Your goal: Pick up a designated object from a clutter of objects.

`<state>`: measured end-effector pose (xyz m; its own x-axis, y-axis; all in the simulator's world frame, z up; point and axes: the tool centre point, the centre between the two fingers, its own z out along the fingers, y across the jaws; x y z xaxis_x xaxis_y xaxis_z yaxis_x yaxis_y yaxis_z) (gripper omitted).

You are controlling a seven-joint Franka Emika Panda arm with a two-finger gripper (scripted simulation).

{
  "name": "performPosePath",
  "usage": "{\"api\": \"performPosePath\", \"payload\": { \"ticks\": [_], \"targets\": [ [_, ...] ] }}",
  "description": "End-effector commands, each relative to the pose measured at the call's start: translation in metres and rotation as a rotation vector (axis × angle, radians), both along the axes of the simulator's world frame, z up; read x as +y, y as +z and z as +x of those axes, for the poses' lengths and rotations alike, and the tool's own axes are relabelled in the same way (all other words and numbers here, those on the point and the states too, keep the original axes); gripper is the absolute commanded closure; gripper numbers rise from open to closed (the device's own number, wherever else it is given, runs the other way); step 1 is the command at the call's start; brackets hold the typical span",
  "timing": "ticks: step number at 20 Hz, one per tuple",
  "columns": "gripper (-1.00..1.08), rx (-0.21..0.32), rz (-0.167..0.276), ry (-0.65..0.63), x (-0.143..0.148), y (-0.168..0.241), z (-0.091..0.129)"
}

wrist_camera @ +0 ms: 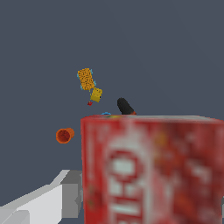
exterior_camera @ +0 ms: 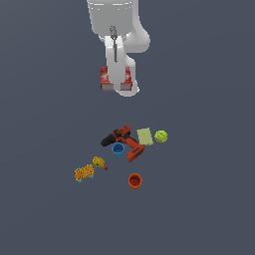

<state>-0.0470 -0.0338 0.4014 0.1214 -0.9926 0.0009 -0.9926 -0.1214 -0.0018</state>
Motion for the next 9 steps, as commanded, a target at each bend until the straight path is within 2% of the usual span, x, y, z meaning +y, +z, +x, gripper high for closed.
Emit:
{"api": "performPosePath", "payload": {
  "ticks": [1,9],
  "targets": [
    [1.08,0.002,0.001,0.0,0.001,0.011,0.002],
    [1.08,0.002,0.001,0.0,0.002,0.024,0.005]
  ]
}}
